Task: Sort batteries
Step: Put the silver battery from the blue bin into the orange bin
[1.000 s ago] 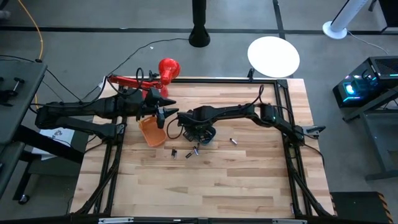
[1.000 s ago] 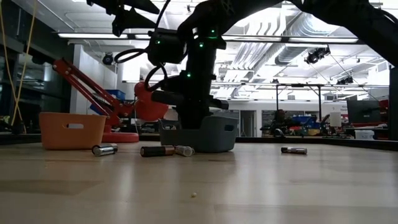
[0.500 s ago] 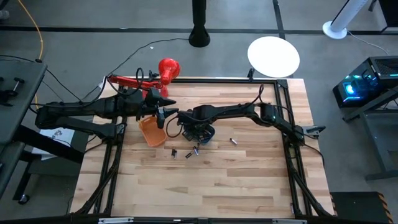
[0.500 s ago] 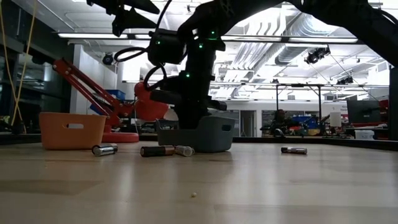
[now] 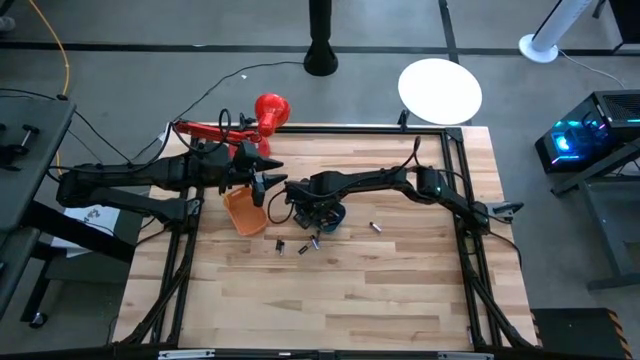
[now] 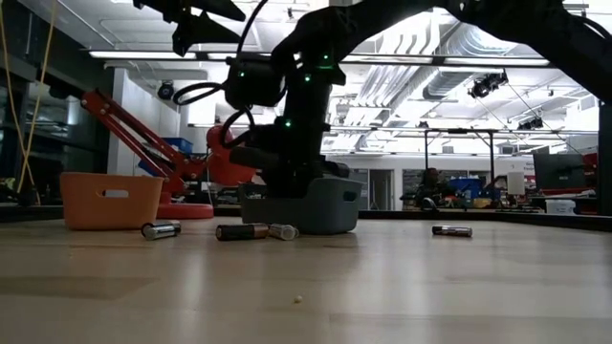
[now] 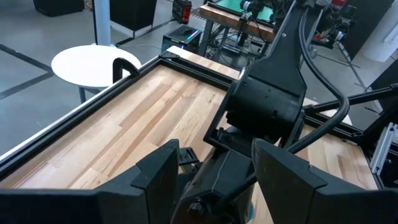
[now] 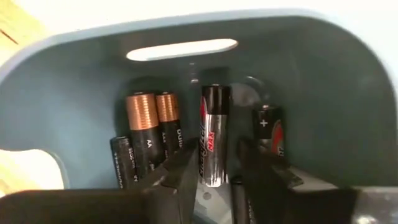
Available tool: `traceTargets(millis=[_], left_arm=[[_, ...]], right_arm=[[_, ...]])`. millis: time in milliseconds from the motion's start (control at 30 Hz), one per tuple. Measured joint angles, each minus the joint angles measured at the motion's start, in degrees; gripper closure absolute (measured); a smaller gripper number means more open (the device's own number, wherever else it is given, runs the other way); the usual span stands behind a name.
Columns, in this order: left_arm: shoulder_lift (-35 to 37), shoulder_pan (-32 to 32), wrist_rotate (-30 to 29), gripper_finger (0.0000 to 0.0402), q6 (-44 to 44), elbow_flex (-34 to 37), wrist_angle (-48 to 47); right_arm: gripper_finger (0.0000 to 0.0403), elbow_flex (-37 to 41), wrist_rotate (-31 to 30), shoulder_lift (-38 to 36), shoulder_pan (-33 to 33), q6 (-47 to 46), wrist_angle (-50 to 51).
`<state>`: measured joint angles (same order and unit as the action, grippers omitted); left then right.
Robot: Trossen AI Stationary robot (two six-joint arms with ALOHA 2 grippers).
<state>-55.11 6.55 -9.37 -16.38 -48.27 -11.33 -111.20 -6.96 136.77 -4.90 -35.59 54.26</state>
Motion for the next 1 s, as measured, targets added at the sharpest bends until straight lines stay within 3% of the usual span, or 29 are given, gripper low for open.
traceTargets(millis=[100,267,733,1000], left_arm=[[0.00,0.00,0.00,0.0208,0.00,0.00,0.00],[0.00,0.00,0.00,0.0208,0.00,0.00,0.12],[6.17,-0.08,-0.39,0.0208,1.99,-2.88,4.79],[10.59,-1.21,0.10,0.0208,1.44,-2.89,13.77]], right_arm=[[0.0304,-0.01,-0.06,0.00,-0.24,0.04,0.13],[0.0380,-0.06,-0.55,-0.04,-0.27,1.20,0.35],[0.0382,0.02,-1.76,-10.12,0.42,3.07,-0.52],[0.0382,-0.28,13.47,-9.24,3.63,3.32,-25.56]])
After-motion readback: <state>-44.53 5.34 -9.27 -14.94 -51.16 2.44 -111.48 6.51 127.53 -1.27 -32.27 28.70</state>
